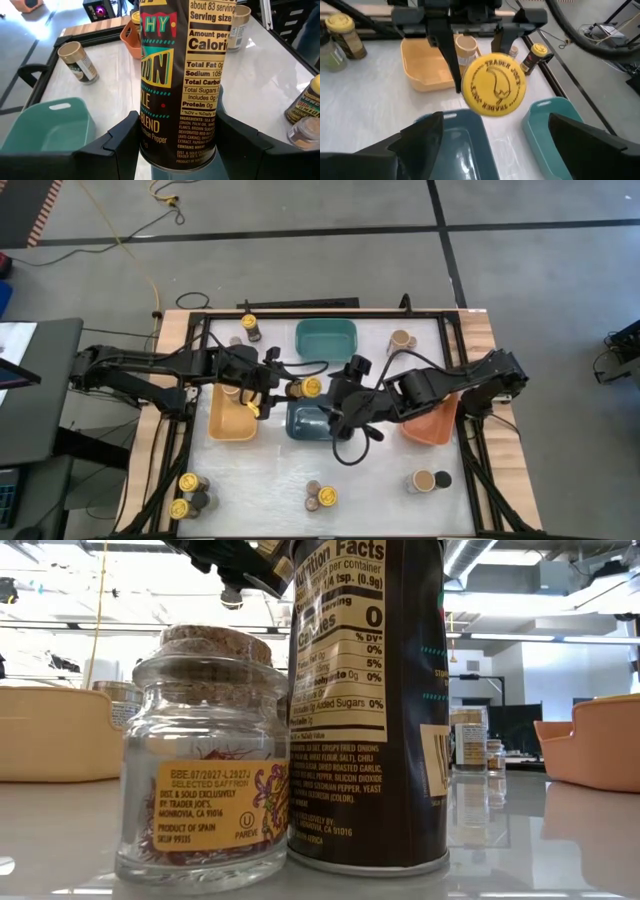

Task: Sort spices by type
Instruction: Put the yellow seasoning bottle into the orange bin

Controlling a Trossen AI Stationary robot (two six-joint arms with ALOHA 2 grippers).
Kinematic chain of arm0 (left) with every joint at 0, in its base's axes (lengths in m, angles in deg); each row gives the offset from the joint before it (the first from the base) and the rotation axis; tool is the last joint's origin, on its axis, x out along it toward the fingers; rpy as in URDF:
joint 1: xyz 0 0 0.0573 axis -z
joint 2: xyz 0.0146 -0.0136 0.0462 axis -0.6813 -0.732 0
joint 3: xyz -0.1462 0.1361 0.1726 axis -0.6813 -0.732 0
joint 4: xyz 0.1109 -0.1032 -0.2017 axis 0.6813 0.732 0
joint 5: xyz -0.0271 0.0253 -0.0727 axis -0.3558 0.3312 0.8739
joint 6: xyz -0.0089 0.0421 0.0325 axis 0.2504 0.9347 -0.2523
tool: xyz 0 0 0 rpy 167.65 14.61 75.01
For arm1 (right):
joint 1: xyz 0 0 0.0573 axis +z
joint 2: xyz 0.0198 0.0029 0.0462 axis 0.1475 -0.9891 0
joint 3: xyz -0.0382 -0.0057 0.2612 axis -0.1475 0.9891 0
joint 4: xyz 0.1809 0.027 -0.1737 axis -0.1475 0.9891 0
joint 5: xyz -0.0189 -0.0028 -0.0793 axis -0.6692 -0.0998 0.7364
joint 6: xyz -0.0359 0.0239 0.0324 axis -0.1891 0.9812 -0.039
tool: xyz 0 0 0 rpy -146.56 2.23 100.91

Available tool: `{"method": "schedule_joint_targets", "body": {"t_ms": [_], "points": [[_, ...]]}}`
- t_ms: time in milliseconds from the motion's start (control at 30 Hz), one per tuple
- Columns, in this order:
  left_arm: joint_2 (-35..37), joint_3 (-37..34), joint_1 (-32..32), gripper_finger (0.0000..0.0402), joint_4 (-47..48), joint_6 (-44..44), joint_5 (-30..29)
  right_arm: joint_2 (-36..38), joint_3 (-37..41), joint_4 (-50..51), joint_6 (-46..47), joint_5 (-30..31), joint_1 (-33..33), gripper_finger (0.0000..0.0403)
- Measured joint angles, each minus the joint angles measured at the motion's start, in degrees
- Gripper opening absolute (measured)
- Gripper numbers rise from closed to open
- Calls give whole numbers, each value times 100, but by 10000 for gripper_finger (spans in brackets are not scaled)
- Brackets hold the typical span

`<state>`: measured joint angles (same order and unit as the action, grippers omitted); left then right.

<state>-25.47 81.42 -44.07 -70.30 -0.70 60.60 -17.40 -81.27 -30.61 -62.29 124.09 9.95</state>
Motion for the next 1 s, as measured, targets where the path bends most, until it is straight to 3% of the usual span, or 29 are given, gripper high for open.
{"method": "schedule_joint_targets", "body": {"t_ms": [600, 1000], "points": [[0, 4, -2, 213, -8, 297, 1, -350, 15, -902, -83, -412, -480, 379], [-1, 4, -2, 213, -27, 286, -6, -350, 15, -924, -305, -641, -508, 281]]}}
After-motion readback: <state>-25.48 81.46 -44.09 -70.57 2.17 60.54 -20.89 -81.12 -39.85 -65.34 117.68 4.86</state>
